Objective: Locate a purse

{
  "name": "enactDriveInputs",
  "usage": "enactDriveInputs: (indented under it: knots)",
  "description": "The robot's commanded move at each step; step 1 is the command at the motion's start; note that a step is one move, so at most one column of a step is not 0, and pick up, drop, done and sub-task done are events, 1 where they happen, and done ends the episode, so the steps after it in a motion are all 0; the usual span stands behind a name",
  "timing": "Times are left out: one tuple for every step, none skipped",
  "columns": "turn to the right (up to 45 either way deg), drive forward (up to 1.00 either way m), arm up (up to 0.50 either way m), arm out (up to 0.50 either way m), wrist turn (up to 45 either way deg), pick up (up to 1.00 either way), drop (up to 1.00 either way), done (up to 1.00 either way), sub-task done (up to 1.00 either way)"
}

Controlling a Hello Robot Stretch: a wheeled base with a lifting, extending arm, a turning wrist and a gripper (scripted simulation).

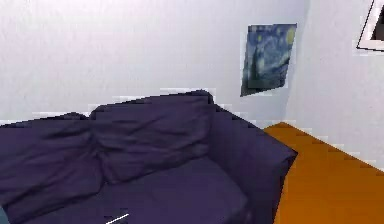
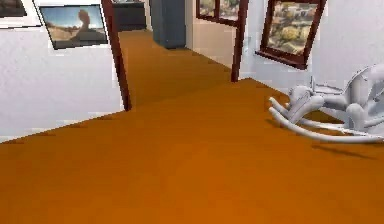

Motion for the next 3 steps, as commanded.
enactDriveInputs:
  knots:
    - [-45.0, 0.0, 0.0, 0.0, 0.0, 0.0, 0.0, 0.0, 0.0]
    - [-45.0, 0.0, 0.0, 0.0, 0.0, 0.0, 0.0, 0.0, 0.0]
    - [-12.0, 0.0, 0.0, 0.0, 0.0, 0.0, 0.0, 0.0, 0.0]
